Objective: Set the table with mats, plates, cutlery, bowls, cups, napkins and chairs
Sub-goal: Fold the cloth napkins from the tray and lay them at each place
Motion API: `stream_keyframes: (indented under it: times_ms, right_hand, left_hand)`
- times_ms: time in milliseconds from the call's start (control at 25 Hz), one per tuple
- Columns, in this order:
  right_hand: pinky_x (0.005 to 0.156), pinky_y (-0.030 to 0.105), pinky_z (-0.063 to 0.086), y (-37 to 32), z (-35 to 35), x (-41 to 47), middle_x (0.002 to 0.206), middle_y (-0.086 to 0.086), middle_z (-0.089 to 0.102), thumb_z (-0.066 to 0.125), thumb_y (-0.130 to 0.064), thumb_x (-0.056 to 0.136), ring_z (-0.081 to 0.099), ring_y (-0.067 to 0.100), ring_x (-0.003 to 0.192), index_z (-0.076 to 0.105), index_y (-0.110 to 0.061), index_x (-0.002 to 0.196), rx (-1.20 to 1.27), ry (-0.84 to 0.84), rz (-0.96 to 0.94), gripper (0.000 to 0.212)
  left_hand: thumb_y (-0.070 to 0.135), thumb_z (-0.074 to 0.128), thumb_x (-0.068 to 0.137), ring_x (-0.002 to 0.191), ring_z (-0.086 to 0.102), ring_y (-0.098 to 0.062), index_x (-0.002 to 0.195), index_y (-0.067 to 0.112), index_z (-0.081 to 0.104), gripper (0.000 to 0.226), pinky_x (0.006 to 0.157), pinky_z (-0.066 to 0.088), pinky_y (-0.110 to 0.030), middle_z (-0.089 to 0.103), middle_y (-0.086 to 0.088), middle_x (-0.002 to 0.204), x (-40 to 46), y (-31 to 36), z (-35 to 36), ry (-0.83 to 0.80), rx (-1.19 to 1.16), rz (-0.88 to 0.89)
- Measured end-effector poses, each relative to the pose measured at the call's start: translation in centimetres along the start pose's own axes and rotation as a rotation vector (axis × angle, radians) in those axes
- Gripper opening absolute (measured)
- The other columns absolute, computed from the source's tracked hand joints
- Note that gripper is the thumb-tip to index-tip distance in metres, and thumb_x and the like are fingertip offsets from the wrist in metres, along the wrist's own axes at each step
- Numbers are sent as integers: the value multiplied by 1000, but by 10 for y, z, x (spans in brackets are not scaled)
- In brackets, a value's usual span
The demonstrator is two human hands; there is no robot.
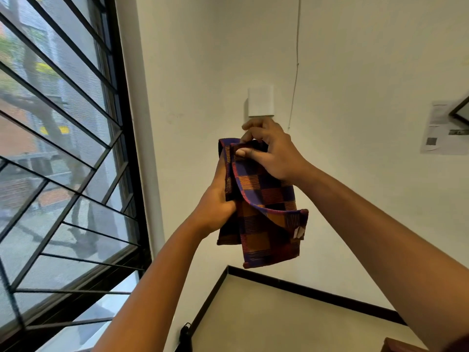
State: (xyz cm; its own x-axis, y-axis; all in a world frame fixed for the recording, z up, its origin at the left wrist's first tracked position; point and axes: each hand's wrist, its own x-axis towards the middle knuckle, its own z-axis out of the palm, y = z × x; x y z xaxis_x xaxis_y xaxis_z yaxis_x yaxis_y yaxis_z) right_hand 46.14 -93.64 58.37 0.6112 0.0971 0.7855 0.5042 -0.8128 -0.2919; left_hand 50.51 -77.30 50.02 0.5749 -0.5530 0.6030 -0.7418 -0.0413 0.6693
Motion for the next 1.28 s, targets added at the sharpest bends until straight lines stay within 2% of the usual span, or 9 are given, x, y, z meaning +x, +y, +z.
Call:
stream_keyframes:
  times_ms: [240, 400, 520, 600, 680, 760, 960, 1120, 1280]
  right_hand:
    - [79, 28, 54, -4, 2, -11, 87, -5, 69, 68, -21, 90, 65, 8, 84, 66, -18, 92, 359, -113, 144, 5]
    - [80, 34, 55, -1, 12, -18, 87, 0, 68, 69, -20, 88, 65, 13, 84, 65, -17, 90, 426, -102, 151, 5]
    - [83, 47, 55, 6, 19, -22, 87, 2, 69, 72, -24, 86, 67, 22, 88, 66, -23, 86, 428, -54, 201, 6]
    - [83, 50, 55, 11, 24, -24, 86, -2, 68, 73, -26, 85, 66, 25, 90, 66, -26, 85, 401, -9, 234, 7]
    - [83, 48, 55, 12, 31, -26, 86, -5, 67, 74, -26, 84, 65, 22, 89, 67, -24, 87, 358, 17, 226, 9]
    - [84, 45, 54, 13, 37, -26, 90, -7, 65, 75, -27, 83, 63, 18, 90, 67, -24, 89, 279, 25, 177, 11]
    - [87, 43, 53, 24, 39, -28, 97, 0, 66, 76, -23, 82, 62, 19, 94, 68, -23, 90, 345, 70, 230, 11]
    - [84, 43, 55, 35, 42, -29, 92, -2, 69, 74, -28, 84, 63, 19, 92, 68, -26, 86, 361, 182, 348, 6]
    - [74, 32, 57, 41, 47, -38, 86, -6, 67, 70, -29, 88, 64, 15, 85, 67, -26, 85, 425, 289, 495, 5]
  left_hand:
    - [6, 68, 87, 117, 50, 7, 148, 44, 2, 96, 90, 47, -11, 38, 38, 126, -7, -1, -1, -74, -4, -9]
    - [7, 65, 90, 120, 51, -1, 137, 53, 11, 85, 94, 48, -17, 42, 30, 129, -12, -2, 0, -90, -21, 18]
    - [10, 53, 96, 106, 64, -19, 130, 35, 39, 44, 82, 56, -32, 57, 5, 123, -16, -4, -1, 235, -234, 40]
    - [28, 54, 97, 98, 67, -25, 117, 29, 43, 23, 73, 55, -29, 61, -2, 115, -21, -3, 0, 379, -322, -27]
    - [44, 63, 88, 93, 67, -16, 113, 31, 37, 38, 70, 53, -21, 59, 9, 107, -28, -2, 4, 298, -171, -99]
    - [38, 70, 85, 90, 63, -4, 116, 32, 31, 51, 70, 52, -15, 55, 19, 105, -36, -6, 11, 208, 22, -141]
    - [36, 61, 90, 99, 67, -16, 111, 22, 58, 26, 75, 60, -31, 67, 4, 107, -54, -37, 7, 139, -263, -243]
    - [29, 68, 88, 93, 60, -6, 99, 23, 70, 13, 71, 47, -12, 63, 9, 103, -71, -72, 13, 3, 145, -281]
    - [25, 61, 93, 88, 66, -14, 90, 20, 70, 10, 72, 55, -31, 68, 3, 93, -84, -94, 12, 339, -24, -380]
